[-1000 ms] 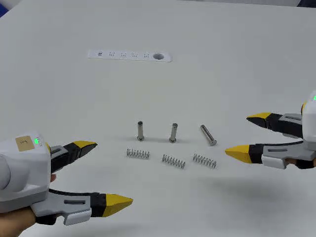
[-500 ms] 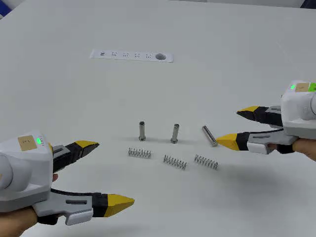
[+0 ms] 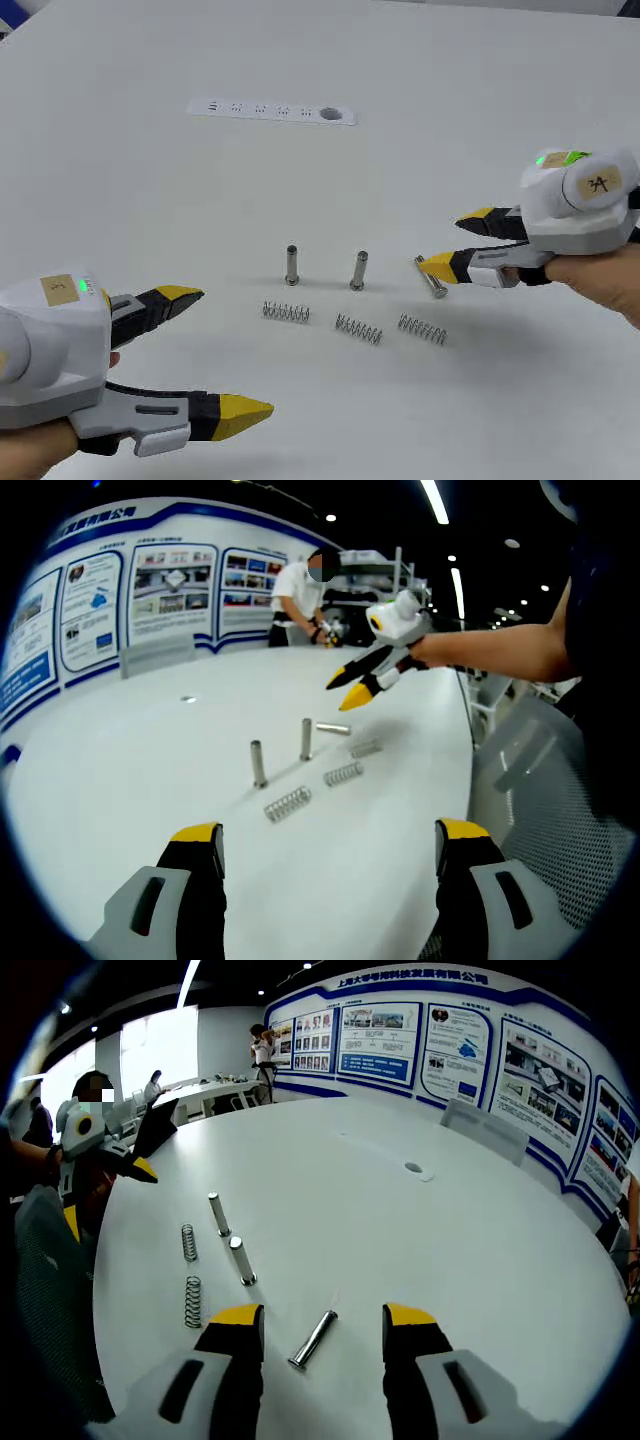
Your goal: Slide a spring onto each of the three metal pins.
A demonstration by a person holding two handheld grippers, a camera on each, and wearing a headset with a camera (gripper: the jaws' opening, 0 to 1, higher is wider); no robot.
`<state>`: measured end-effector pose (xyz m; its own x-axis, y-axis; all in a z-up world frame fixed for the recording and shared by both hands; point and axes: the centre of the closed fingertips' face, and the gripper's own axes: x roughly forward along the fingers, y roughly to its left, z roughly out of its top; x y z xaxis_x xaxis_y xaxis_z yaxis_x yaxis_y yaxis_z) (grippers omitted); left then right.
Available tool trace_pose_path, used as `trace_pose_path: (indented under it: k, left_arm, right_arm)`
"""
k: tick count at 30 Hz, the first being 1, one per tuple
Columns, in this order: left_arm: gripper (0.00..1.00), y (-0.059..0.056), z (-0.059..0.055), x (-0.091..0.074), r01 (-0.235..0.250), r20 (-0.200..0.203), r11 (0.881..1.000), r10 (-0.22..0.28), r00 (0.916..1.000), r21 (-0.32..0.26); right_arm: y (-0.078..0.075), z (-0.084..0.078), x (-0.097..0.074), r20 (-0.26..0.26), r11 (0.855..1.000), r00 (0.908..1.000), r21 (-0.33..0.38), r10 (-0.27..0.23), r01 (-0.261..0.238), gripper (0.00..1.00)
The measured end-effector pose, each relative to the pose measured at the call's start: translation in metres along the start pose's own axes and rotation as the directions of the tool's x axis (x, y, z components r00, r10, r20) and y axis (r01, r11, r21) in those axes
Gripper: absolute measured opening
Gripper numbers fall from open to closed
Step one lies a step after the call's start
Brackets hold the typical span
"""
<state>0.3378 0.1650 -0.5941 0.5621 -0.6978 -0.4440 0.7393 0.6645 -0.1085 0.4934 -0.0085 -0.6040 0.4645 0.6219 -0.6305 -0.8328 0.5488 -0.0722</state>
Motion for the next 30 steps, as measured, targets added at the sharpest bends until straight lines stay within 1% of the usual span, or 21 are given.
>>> trace_pose_path:
  k: [5, 7, 10, 12, 14, 15, 17, 24, 26, 27, 29, 30]
  left_arm:
    - [0.88, 0.0, -0.002, 0.001, 0.001, -0.003, 1.0, -0.001, 1.0, -0.003]
    - [0.88, -0.001, -0.002, 0.001, 0.002, -0.004, 1.0, -0.002, 1.0, -0.004]
    - [0.88, -0.001, -0.003, 0.002, 0.004, -0.005, 1.0, -0.004, 1.0, -0.004]
    - [0.88, -0.001, -0.003, 0.003, 0.006, -0.006, 1.0, -0.006, 1.0, -0.003]
    - [0.88, -0.001, -0.003, 0.003, 0.007, -0.006, 1.0, -0.007, 1.0, -0.003]
    - [0.88, -0.001, -0.003, 0.003, 0.007, -0.006, 1.0, -0.007, 1.0, -0.003]
    - [0.87, -0.001, -0.003, 0.003, 0.008, -0.005, 1.0, -0.008, 1.0, -0.004]
    - [0.87, -0.001, -0.005, 0.004, 0.008, -0.006, 1.0, -0.008, 0.9999, -0.007]
    - [0.87, -0.001, -0.006, 0.004, 0.009, -0.005, 1.0, -0.009, 0.9999, -0.008]
    - [0.87, -0.001, -0.006, 0.004, 0.01, -0.006, 1.0, -0.01, 0.9999, -0.008]
    - [0.87, -0.001, -0.006, 0.004, 0.009, -0.005, 1.0, -0.009, 0.9999, -0.008]
    - [0.87, -0.001, -0.006, 0.003, 0.008, -0.004, 1.0, -0.008, 1.0, -0.009]
  right_arm:
    - [-0.002, -0.004, 0.011, -0.038, 1.0, 0.9992, 0.013, -0.009, 0.009, 0.43]
    - [-0.003, -0.008, 0.014, -0.064, 1.0, 0.9978, 0.016, -0.016, 0.018, 0.39]
    - [-0.003, -0.01, 0.018, -0.085, 1.0, 0.9961, 0.021, -0.02, 0.022, 0.33]
    - [-0.004, -0.013, 0.022, -0.114, 0.999, 0.9928, 0.024, -0.037, 0.04, 0.3]
    - [-0.004, -0.016, 0.024, -0.131, 0.999, 0.9906, 0.03, -0.041, 0.045, 0.28]
    - [-0.005, -0.018, 0.026, -0.148, 0.998, 0.9878, 0.039, -0.048, 0.054, 0.28]
    - [-0.006, -0.021, 0.028, -0.166, 0.997, 0.9845, 0.051, -0.057, 0.066, 0.27]
    - [-0.005, -0.025, 0.035, -0.215, 0.99, 0.9739, 0.101, -0.074, 0.097, 0.21]
    - [-0.004, -0.026, 0.037, -0.231, 0.988, 0.9703, 0.117, -0.071, 0.1, 0.2]
    - [-0.006, -0.027, 0.038, -0.241, 0.986, 0.9671, 0.119, -0.081, 0.113, 0.19]
    - [-0.006, -0.028, 0.039, -0.25, 0.984, 0.9646, 0.132, -0.084, 0.12, 0.18]
    - [-0.006, -0.03, 0.04, -0.26, 0.981, 0.9617, 0.145, -0.087, 0.128, 0.17]
